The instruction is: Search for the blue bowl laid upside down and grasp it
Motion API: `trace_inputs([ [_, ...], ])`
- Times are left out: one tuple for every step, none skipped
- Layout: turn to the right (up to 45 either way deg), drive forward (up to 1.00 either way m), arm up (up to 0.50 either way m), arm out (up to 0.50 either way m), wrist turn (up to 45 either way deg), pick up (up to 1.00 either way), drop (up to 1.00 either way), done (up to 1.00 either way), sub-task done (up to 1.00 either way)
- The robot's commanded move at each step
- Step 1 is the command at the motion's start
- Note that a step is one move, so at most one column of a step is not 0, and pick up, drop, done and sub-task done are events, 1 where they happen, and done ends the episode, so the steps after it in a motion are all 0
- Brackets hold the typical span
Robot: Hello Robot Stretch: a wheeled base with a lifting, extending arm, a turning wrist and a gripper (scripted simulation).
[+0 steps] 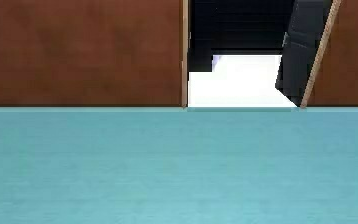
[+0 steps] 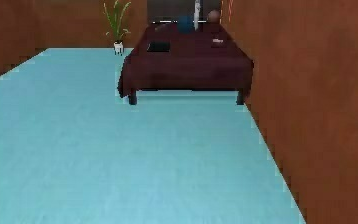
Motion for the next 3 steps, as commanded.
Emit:
trace_inputs([
  [45.0,0.0,0.0,0.0,0.0,0.0,0.0,0.0,0.0],
  [6.0,0.0,0.0,0.0,0.0,0.0,0.0,0.0,0.0],
  [0.0,0.05,0.0,0.0,0.0,0.0,0.0,0.0,0.0],
])
